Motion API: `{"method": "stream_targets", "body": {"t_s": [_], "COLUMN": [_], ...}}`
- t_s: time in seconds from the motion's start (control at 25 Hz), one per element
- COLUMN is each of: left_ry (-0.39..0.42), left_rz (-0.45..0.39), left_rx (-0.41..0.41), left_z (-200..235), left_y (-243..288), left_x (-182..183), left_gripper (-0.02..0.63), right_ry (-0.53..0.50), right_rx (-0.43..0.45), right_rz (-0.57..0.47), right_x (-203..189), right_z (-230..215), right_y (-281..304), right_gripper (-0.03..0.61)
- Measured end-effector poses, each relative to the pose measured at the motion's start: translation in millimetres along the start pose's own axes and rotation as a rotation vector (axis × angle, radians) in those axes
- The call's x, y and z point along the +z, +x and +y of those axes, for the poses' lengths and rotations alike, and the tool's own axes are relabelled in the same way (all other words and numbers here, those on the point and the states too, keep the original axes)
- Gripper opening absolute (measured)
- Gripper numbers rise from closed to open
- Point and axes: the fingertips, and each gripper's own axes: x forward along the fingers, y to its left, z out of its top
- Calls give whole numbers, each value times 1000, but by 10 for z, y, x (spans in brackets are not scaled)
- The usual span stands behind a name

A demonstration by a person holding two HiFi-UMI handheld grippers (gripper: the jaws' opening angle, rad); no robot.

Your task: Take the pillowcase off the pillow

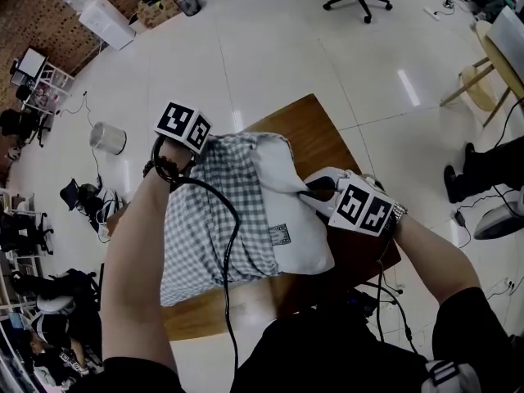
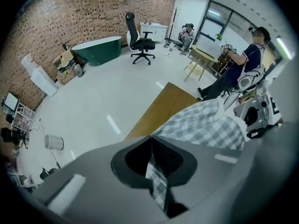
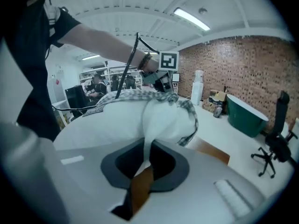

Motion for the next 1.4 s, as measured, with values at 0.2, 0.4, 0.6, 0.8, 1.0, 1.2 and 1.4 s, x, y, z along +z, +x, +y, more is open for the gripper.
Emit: {"method": "stream_targets", "body": {"t_s": [0.2, 0.4, 0.6, 0.8, 1.0, 1.2, 1.4], "left_ry": [-24, -44, -59, -72, 56, 92, 128], "left_rz": [16, 37, 38, 18, -95, -245, -363], "left_rx": [41, 102, 140, 153, 161, 142, 152], "left_z": [134, 328, 429, 406, 219, -67, -346], "left_y": [-103, -155, -192, -159, -244, -455, -724], "left_x": [-153, -437, -688, -935, -861, -860, -1005], "left_gripper": [8, 8, 8, 8, 65, 129, 152], "right_ry": [-105, -114, -89, -36, -34, 5, -1], "right_rx": [-60, -97, -146, -214, -264, -324, -381], "right_rz": [1, 19, 73, 152, 239, 332, 354], "right_x": [172, 135, -78, -329, -380, -509, -371], "right_z": [176, 245, 223, 191, 147, 176, 368], "right_y": [-185, -357, -397, -351, -160, -121, -198], "right_gripper": [20, 20, 20, 21, 53, 120, 120]}}
